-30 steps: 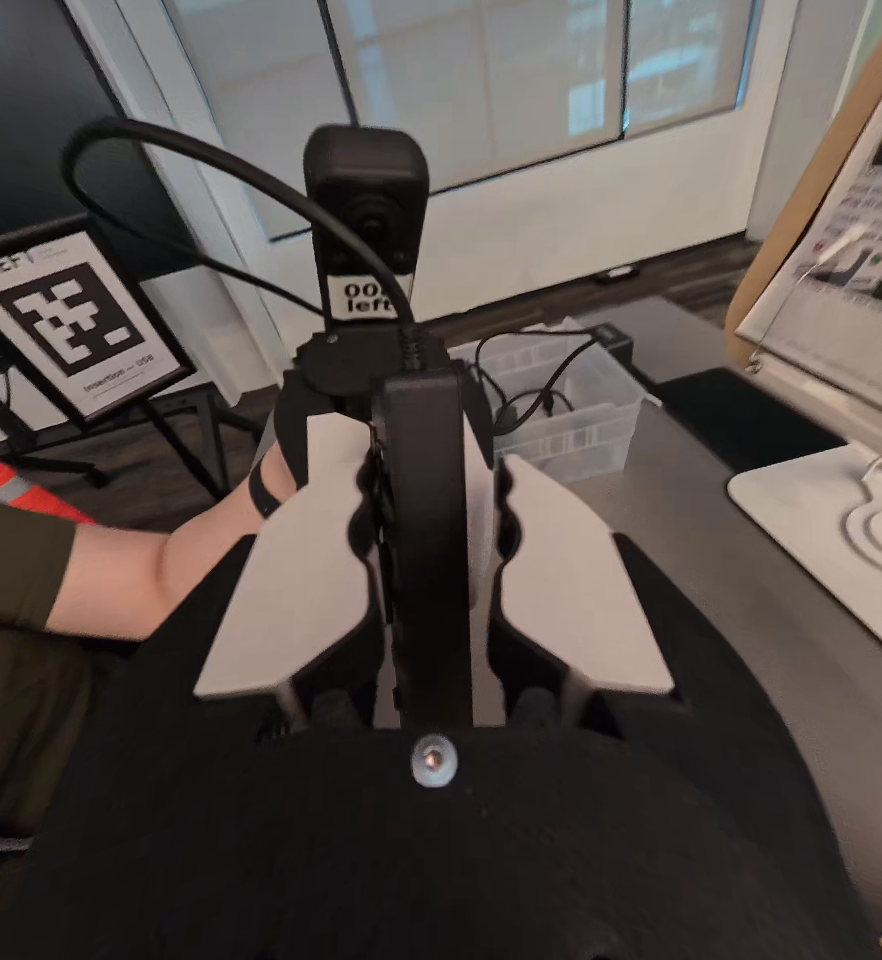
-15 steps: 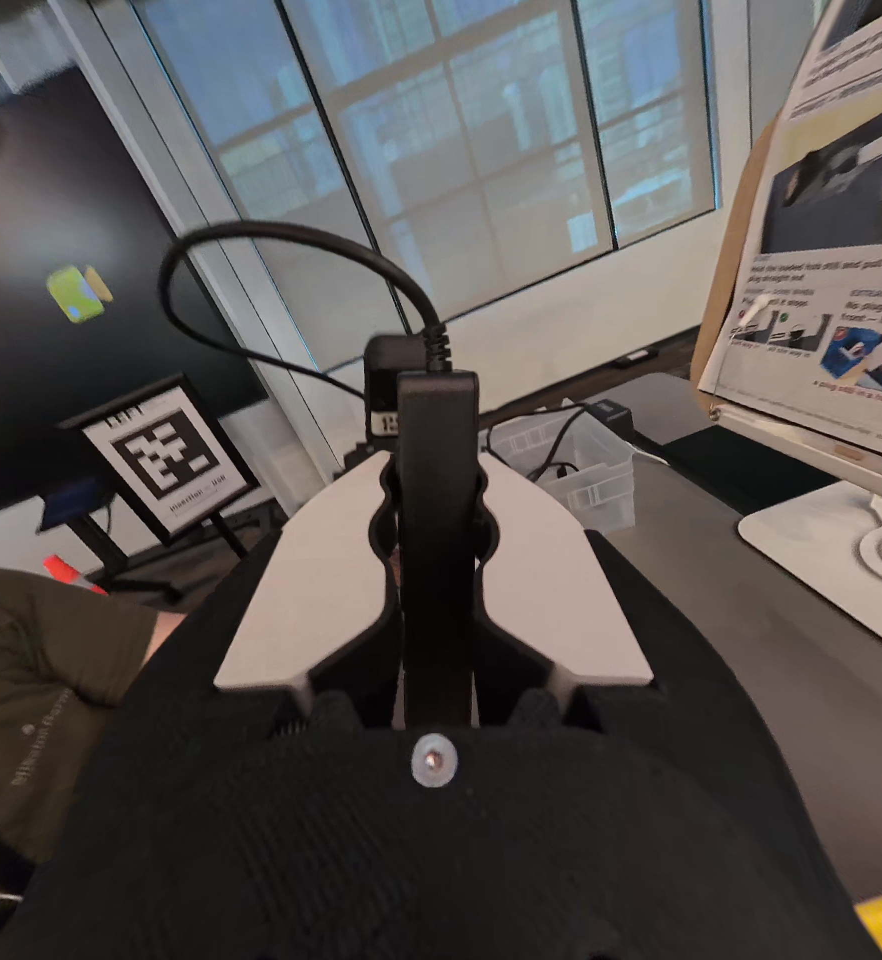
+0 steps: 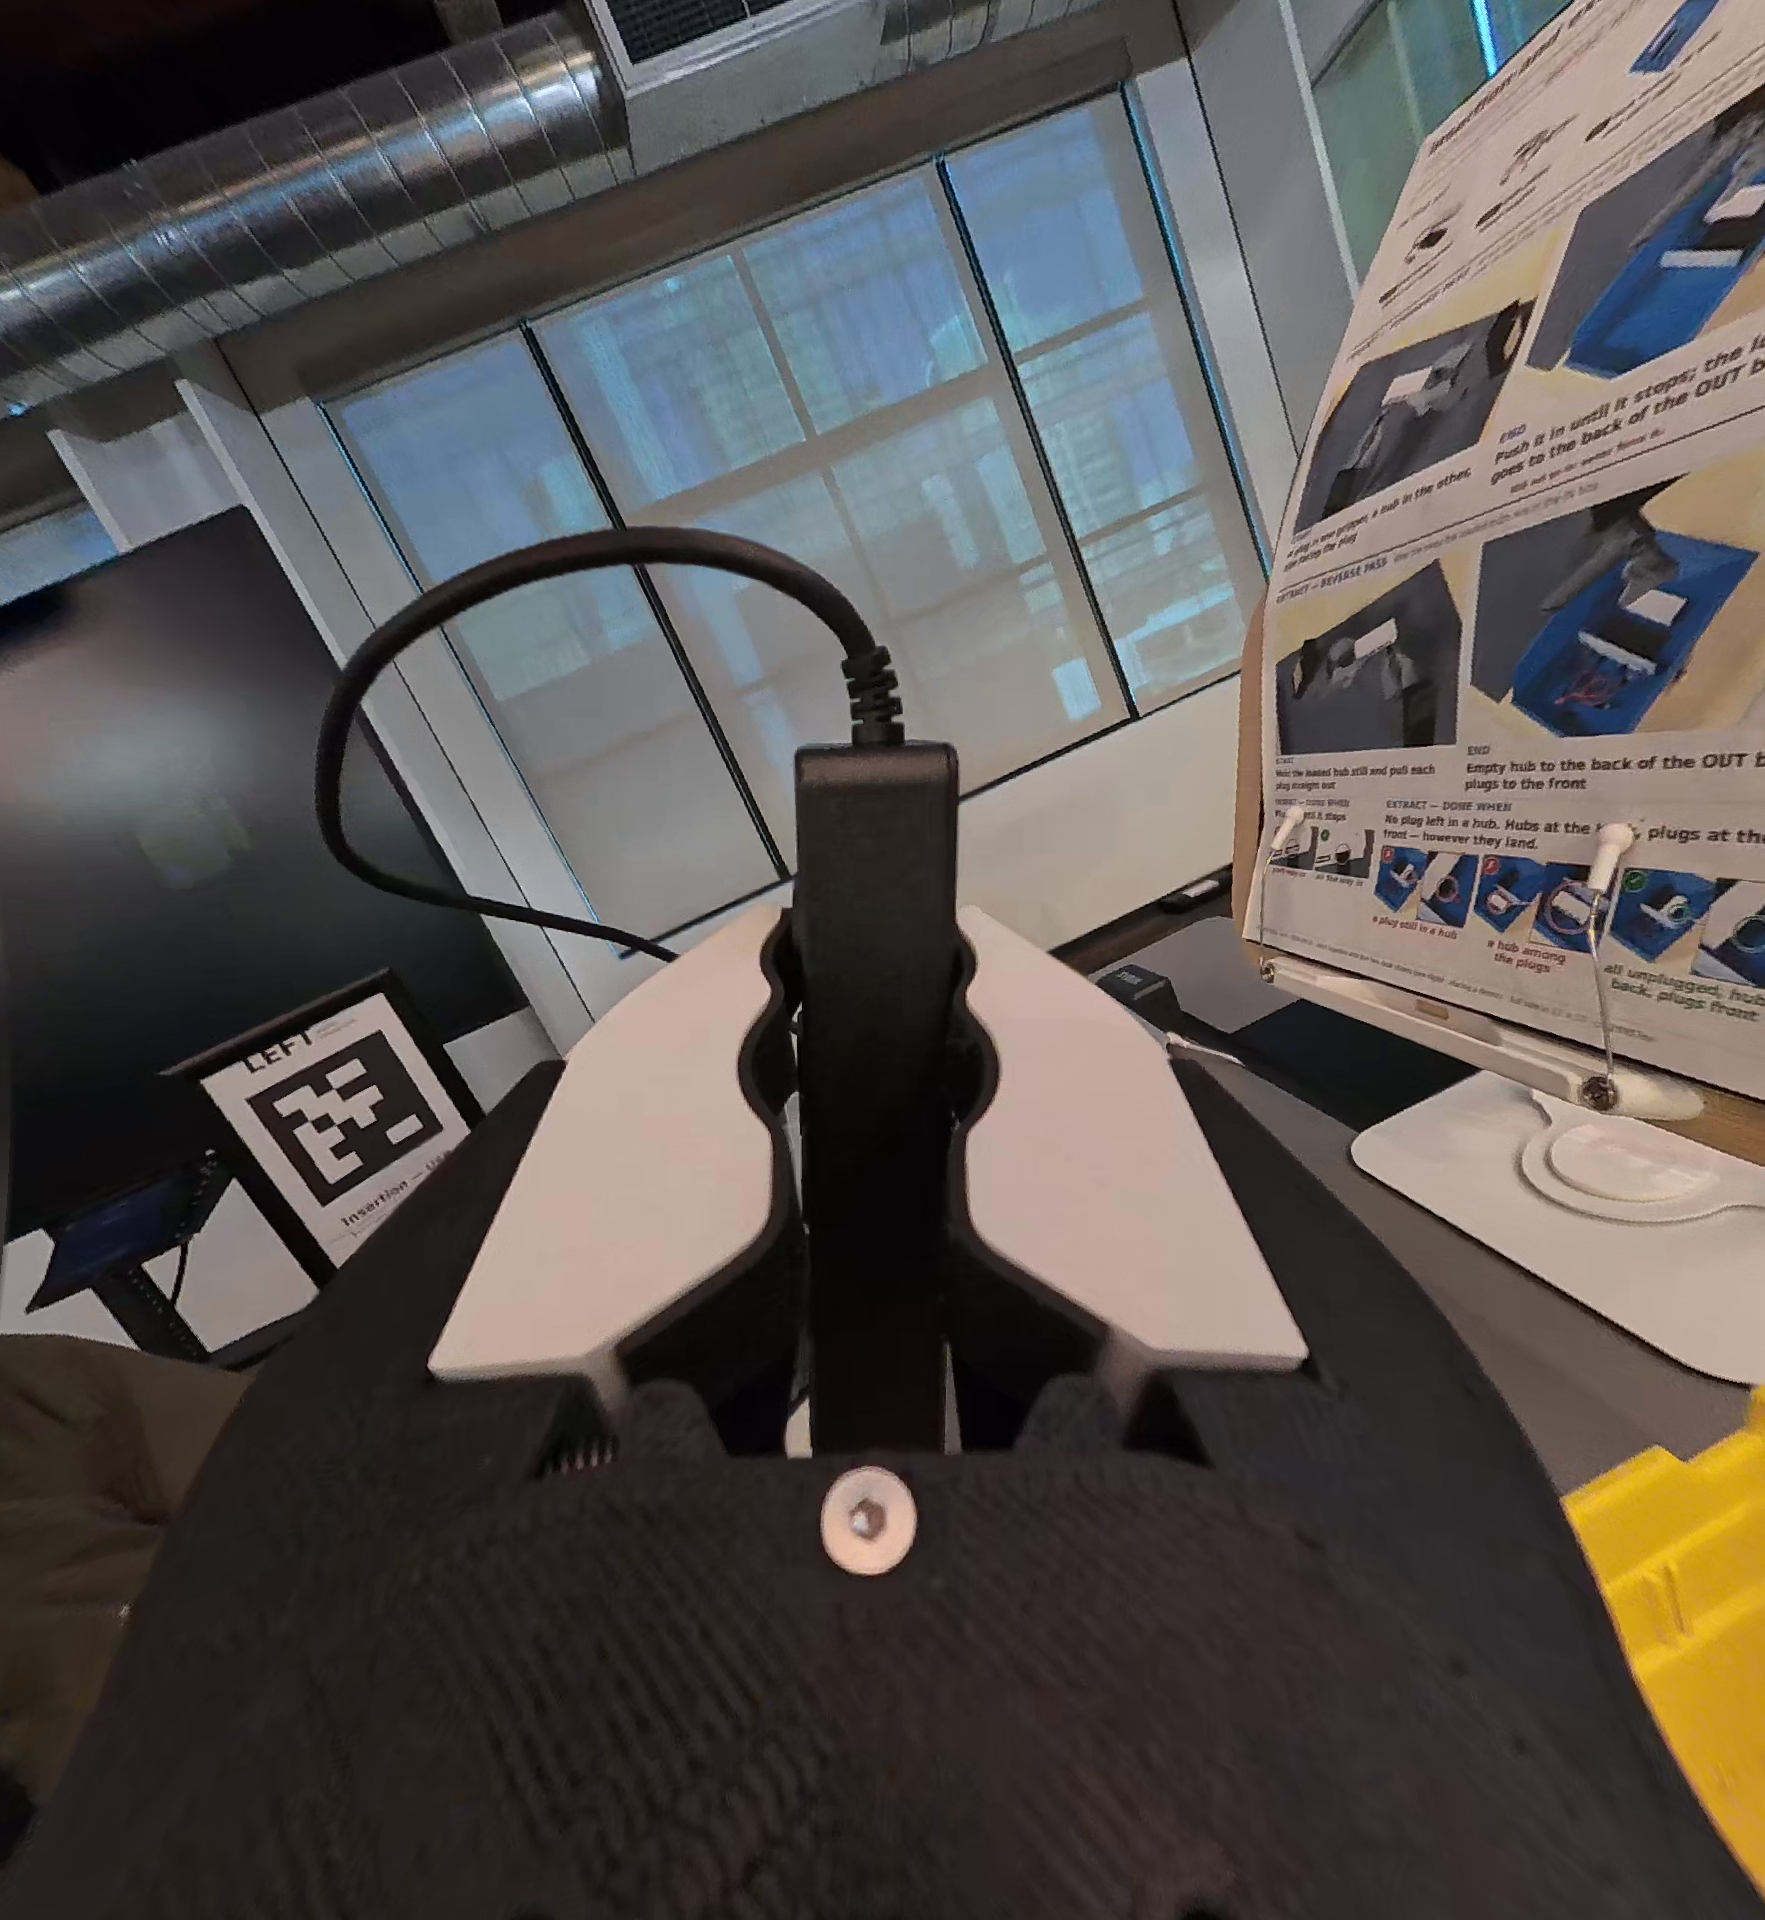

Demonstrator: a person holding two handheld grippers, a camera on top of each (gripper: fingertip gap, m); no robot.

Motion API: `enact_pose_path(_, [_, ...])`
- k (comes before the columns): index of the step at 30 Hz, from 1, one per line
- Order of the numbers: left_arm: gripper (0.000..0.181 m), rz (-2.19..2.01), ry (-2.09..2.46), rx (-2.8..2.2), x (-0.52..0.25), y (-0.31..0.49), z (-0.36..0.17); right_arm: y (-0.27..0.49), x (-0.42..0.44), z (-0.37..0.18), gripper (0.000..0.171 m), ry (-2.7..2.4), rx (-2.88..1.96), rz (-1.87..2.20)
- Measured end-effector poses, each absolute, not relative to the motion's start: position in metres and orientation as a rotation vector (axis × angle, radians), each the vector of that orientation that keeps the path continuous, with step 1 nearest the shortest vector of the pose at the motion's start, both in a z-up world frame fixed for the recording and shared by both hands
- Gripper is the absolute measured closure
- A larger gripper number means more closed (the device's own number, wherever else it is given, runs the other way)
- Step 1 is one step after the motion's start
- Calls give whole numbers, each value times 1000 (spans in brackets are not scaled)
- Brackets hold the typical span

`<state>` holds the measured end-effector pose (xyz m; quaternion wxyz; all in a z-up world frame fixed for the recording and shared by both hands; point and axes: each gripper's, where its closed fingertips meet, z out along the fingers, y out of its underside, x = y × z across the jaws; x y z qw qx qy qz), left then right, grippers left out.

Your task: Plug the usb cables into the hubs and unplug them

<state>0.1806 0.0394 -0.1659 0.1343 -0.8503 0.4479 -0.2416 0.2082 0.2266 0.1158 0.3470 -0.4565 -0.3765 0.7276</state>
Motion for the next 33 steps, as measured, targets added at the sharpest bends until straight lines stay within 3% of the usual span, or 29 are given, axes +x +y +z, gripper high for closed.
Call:
enact_pose_path(3, [165, -637, 1326, -2337, 178, 18, -161, 234, 214, 116, 146, -960, -1185, 1894])
enact_pose_path(7, [163, -457, 1097, -2122, 141, 18, -102, 240, 216, 113, 145, -953, -1193, 1882])
enact_pose_path(10, [152, -39, 758, -1989, 60, 54, -40, 242, 217, 113, 145, -946, -1189, 1905])
enact_pose_path(11, [136, 86, 659, -1915, 31, 64, -18, 243, 217, 113, 145, -943, -1190, 1905])
enact_pose_path(13, [138, 299, 538, -1830, -25, 78, 11, 245, 218, 112, 145, -938, -1193, 1897])
enact_pose_path(17, [127, 591, 553, -1995, -108, 107, 3, 247, 222, 112, 145, -936, -1193, 1896])
enact_pose_path(22, [139, 629, 560, -2308, -156, 117, -47, 253, 232, 114, 145, -914, -1192, 1887])
enact_pose_path(25, [180, 521, 516, -2408, -155, 112, -57, 258, 236, 113, 145, -901, -1201, 1869])
enact_pose_path(29, [181, 506, 498, -2346, -154, 117, -18, 261, 236, 111, 145, -902, -1212, 1850])
enact_pose_path(33, [181, 624, 480, -2274, -153, 128, 69, 261, 231, 108, 145, -905, -1228, 1841])
